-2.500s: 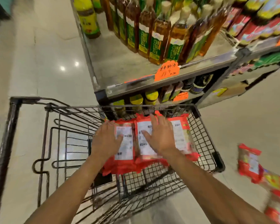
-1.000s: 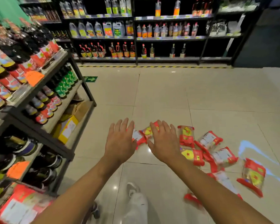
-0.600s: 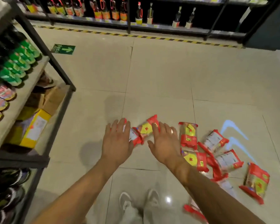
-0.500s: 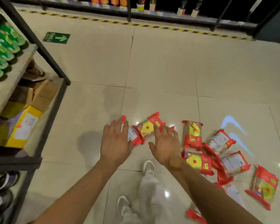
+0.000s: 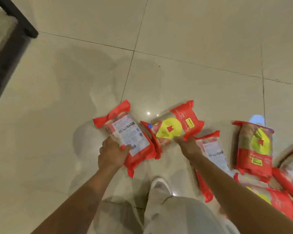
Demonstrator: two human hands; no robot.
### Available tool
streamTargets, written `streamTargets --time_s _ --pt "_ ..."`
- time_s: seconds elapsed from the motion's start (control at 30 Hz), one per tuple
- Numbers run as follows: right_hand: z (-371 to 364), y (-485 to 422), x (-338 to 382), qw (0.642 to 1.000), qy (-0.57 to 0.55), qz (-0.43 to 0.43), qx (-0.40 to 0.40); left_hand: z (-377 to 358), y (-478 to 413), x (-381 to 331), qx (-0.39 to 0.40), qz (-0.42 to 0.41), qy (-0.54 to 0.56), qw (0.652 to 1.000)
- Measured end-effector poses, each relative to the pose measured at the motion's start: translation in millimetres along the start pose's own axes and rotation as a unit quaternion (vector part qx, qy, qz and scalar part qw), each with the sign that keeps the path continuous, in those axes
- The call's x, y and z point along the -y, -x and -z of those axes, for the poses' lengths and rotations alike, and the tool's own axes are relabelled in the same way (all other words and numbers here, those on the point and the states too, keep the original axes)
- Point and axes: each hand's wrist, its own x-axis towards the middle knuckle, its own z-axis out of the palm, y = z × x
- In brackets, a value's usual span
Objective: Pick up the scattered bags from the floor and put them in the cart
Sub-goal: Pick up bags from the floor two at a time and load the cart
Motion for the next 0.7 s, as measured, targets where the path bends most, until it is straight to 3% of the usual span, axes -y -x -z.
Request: streamTargets --time_s 0.1,0.2,0.3,0.4,0.53,0.7 --pt "-23 -43 -13 0.988 -0.145 -0.053 0.003 -37 -45 20 -0.011 0.096 0.152 0.984" --pt "-59 -110 -45 0.962 -0.257 -0.049 -0.083 -63 -70 35 0.006 0.133 0.250 0.959" --pt "-68 -91 -18 0.931 -0.336 -0.044 -0.134 -78 -80 40 0.006 0.141 0.321 0.937" --pt "-66 -86 -9 0.928 -0.340 -0.050 -0.148 -86 -88 48 0.016 0.152 0.363 0.919" --pt "-51 -64 1 0.944 -0.293 -0.027 -0.148 -100 -120 99 0.001 0.140 0.335 0.932" --pt "0 26 30 0.963 -0.220 0.094 -0.125 33 -4 61 -0.054 0.101 0.331 0.937"
